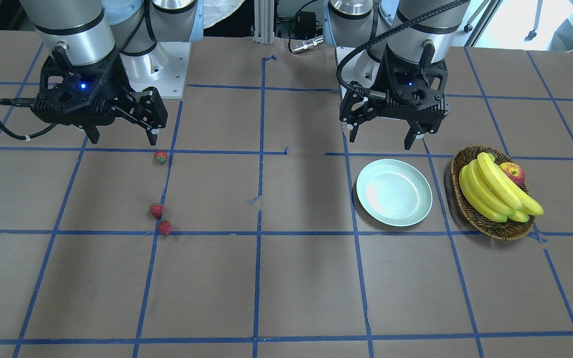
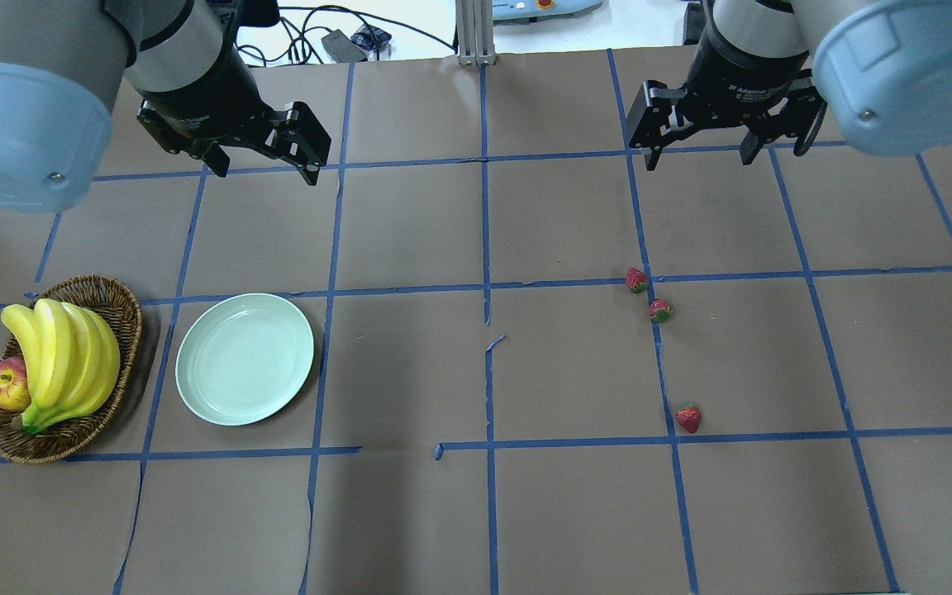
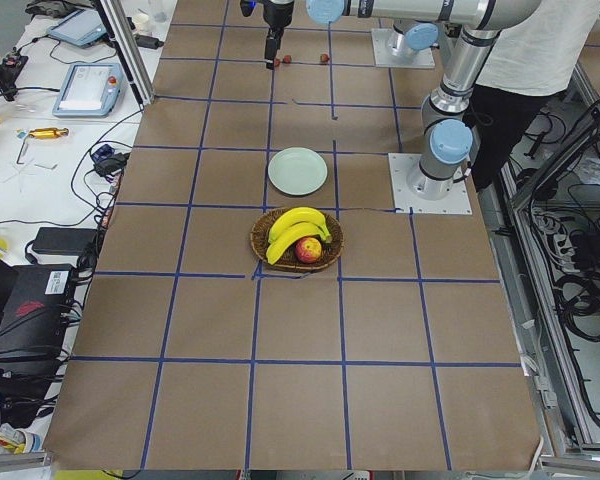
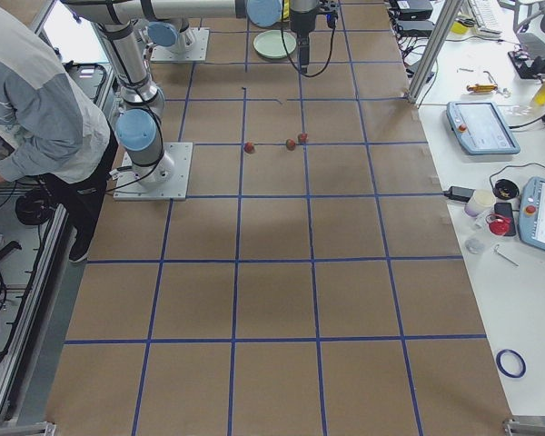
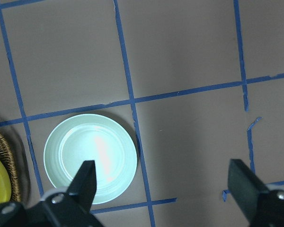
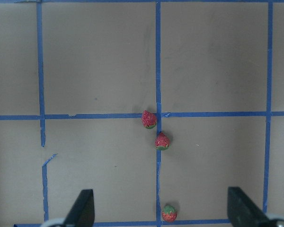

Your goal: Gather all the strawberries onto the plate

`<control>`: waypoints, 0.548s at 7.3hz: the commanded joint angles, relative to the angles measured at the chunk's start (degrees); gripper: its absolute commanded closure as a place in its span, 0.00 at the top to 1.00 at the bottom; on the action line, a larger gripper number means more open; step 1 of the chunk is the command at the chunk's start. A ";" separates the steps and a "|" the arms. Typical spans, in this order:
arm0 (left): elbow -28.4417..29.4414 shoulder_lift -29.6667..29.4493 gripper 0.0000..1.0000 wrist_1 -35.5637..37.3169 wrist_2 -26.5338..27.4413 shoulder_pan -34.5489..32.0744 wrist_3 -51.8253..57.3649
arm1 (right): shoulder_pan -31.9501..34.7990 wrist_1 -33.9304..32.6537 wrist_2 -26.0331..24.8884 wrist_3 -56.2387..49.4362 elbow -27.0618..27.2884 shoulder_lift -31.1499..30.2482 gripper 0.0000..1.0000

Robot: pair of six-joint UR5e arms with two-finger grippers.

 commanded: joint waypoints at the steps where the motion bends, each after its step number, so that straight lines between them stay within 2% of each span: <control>1: -0.11 -0.23 1.00 -0.06 0.01 0.00 0.08 | 0.00 -0.20 -0.94 -0.10 -0.18 -0.31 1.00; 4: -0.63 0.65 1.00 -0.15 0.01 0.00 0.08 | 0.09 -1.61 0.01 0.24 1.21 0.12 1.00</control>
